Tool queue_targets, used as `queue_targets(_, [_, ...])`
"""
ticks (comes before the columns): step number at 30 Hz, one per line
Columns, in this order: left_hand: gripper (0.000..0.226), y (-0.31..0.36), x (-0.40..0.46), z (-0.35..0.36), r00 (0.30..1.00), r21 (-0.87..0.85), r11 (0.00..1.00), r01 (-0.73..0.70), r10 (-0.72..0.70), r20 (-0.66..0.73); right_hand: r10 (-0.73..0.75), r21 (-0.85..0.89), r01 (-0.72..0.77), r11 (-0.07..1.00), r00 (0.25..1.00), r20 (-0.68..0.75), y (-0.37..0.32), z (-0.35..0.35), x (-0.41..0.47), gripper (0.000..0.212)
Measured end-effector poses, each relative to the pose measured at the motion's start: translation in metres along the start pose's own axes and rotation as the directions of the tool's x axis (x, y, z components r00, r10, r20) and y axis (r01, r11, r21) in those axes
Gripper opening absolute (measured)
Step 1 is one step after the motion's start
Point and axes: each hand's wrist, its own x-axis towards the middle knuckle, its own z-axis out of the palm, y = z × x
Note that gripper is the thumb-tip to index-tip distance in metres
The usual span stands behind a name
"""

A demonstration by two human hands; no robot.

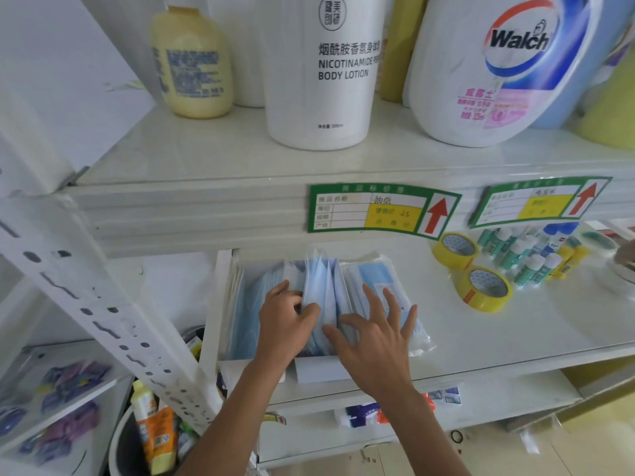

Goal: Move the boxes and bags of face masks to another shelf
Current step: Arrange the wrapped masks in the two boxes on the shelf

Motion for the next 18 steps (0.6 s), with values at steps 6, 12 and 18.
queue_targets(6, [0.049,0.0019,-0.0008,-0.0041,1.0,-0.029,0.999,0.016,-0.016,-0.002,0.046,0.072,-0.05,0.996,0.998,0.047,0.0013,-0.0035,-0.0002,0.071])
queue_targets(12, [0.047,0.004,-0.0008,-0.0037,1.0,-0.053,0.998,0.019,-0.02,-0.004,0.064,0.104,-0.067,0.992,0.998,0.027,0.002,-0.0034,0.0025,0.027])
queue_targets(18, [0.043,0.0017,-0.0002,-0.0028,0.995,-0.075,0.993,0.094,-0.092,0.028,0.276,0.556,-0.21,0.804,0.96,-0.036,0.002,0.0026,-0.0024,0.019])
